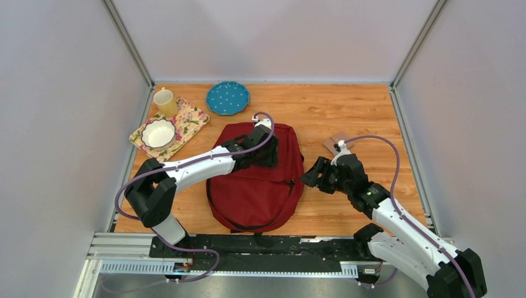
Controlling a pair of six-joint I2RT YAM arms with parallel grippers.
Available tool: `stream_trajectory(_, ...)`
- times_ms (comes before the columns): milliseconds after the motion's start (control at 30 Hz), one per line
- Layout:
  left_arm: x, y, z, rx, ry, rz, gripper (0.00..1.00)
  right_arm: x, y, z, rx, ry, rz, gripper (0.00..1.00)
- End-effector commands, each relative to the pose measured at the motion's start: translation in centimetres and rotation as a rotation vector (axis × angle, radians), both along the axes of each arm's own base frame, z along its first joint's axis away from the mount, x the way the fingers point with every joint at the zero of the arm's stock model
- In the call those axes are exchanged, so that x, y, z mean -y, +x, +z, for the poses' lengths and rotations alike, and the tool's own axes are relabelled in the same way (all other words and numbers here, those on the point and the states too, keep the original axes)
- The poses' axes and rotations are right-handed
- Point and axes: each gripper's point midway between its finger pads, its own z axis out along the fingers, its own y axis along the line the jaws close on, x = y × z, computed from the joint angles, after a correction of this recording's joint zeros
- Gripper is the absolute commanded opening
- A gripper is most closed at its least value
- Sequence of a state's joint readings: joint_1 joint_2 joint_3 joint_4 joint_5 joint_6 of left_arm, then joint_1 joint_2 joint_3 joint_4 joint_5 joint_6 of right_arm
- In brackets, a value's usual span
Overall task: Pack the student bag
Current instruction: Unzip the student bag at the center of the board.
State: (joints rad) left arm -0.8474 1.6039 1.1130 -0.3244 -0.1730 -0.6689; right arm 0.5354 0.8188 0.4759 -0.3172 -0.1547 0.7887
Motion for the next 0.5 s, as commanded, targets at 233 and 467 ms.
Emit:
stream_trajectory(233,0.4,0.2,-1.7,-0.051,0.016,0.009,0.45,-0.8,0.8,1.5,0.037,0.039,0.011,0.63)
stream_trajectory(467,1.2,-0.3,-1.8,-0.074,-0.013,-0.023,0.30,-1.5,0.9,1.4,0.016,0.059,0.033,0.62)
